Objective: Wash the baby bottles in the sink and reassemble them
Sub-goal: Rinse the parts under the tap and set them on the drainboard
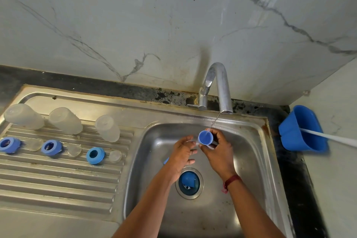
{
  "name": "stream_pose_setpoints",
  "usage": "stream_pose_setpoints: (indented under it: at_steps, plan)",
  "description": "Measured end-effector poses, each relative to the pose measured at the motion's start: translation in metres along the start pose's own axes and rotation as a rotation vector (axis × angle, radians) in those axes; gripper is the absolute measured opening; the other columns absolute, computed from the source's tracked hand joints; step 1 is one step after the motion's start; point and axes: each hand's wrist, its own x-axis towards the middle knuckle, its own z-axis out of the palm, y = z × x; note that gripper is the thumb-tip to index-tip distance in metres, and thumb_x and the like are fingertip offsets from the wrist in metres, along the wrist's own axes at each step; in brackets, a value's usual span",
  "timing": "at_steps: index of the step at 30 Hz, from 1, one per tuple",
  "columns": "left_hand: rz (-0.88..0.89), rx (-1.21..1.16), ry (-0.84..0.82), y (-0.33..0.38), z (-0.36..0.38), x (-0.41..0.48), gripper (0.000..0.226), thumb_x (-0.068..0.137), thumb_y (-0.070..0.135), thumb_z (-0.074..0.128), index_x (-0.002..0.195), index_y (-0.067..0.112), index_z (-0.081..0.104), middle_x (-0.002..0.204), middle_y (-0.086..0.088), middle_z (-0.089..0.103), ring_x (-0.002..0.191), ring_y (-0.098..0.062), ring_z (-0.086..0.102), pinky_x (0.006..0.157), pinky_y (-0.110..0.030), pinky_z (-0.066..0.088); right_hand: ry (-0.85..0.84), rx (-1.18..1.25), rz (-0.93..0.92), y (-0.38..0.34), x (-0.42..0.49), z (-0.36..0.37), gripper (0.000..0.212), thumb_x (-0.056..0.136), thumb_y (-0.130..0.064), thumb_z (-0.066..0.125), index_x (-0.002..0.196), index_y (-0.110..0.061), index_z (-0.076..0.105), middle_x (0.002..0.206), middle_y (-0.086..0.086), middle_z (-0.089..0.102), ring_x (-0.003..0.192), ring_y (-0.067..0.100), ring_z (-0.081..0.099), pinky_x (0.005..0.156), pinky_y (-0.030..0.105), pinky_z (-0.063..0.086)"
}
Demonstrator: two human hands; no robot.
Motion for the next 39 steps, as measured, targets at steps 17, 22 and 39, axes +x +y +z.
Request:
stream_pose_setpoints:
  at_steps: [17,22,39]
  plan:
    - [0.062,0.010,0.225,-0.015,-0.021,-0.006,0.027,0.096,0.010,0.052,0.119,0.017,0.062,0.090,0.003,0.063,0.081,-0.013,0.059,0.069,-0.029,0.047,0.000,-0.037,0.148,0.011,-0.008,0.005,0.055,0.076,-0.006,0.078,0.124,-0.027,0.061,0.118,-0.003,0.054,0.106,0.012,0.056,0.094,0.025,0.047]
    - [-0.018,0.114,0.269,-0.028,-0.035,-0.020,0.026,0.092,0.014,0.057,0.116,0.021,0.065,0.097,0.002,0.066,0.088,-0.013,0.063,0.073,-0.029,0.051,-0.061,-0.115,0.191,0.019,-0.029,0.004,0.055,0.073,-0.015,0.084,0.122,-0.020,0.060,0.113,-0.003,0.060,0.099,0.012,0.058,0.077,0.007,0.042]
    - [-0.008,0.130,0.245,-0.045,-0.040,-0.097,0.011,0.092,0.018,0.056,0.092,0.024,0.065,0.093,-0.002,0.066,0.080,-0.018,0.060,0.066,-0.027,0.045,-0.100,-0.276,0.098,-0.005,-0.098,0.003,0.065,0.078,-0.012,0.076,0.139,-0.019,0.052,0.130,-0.001,0.053,0.111,0.016,0.055,0.086,0.018,0.039]
